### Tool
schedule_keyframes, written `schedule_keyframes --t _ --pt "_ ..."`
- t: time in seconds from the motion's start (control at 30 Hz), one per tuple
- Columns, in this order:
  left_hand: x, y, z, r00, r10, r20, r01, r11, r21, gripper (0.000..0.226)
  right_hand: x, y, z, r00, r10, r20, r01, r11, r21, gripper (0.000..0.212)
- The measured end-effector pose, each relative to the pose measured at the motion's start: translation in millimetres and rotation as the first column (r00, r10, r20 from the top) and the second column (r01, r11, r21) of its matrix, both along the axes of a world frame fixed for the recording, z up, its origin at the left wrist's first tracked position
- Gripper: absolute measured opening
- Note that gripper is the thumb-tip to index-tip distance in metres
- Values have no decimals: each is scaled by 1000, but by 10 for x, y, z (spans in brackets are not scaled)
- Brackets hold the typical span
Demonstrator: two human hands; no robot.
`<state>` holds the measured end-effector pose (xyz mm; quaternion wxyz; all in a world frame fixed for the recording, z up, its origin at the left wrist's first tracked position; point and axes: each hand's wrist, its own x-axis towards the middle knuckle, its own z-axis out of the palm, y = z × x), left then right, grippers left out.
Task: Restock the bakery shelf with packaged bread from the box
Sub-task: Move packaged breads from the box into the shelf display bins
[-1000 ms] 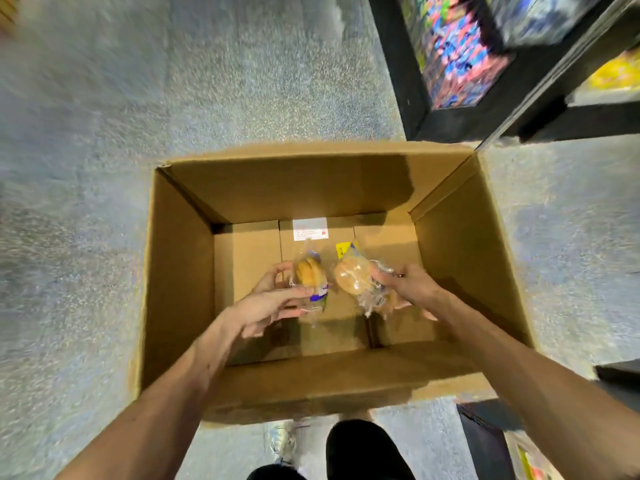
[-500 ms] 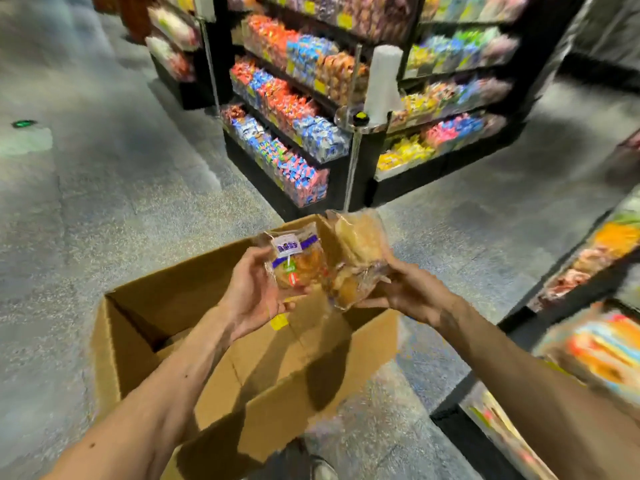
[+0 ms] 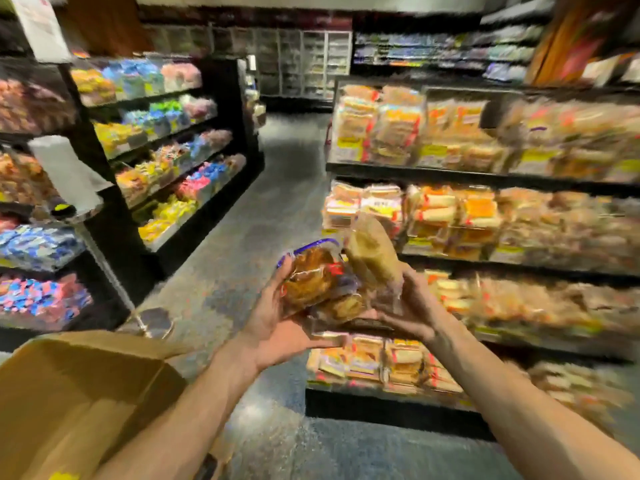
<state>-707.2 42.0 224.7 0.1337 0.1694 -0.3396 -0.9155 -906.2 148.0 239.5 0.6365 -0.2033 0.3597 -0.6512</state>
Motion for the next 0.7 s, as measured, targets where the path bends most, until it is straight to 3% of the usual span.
schedule_keyframes --t 0.07,0.17,0.27,0.37,0.43,0.5,0.6,0.7 --pt "-610 316 32 996 -77 -34 77 997 1 93 -481 430 67 999 -49 -18 49 999 -2 62" --pt "-1475 768 52 989 -147 -25 148 989 22 97 -1240 1090 133 993 -115 -24 115 993 -29 59" --pt "-2279 1201 34 990 -144 13 143 989 24 87 -1901 1664 196 981 -178 -73 176 984 -27 57" --pt "-2996 1639 90 987 -138 84 133 989 58 67 -2538 2130 146 954 -296 -46 298 953 59 40" --pt "-3405 1878 148 984 -129 124 122 991 58 52 -2923 2389 108 946 -323 -39 325 944 60 48" --pt "-3764 2045 219 978 -127 164 124 992 25 42 -3270 2647 105 916 -366 -167 377 925 42 56" --pt "-4270 2106 191 968 -128 216 131 991 1 42 -3695 2988 108 720 -521 -458 583 812 -6 28" --pt "-4764 2087 90 961 -113 252 116 993 4 44 -4065 3178 -20 422 -672 -609 744 640 -190 8"
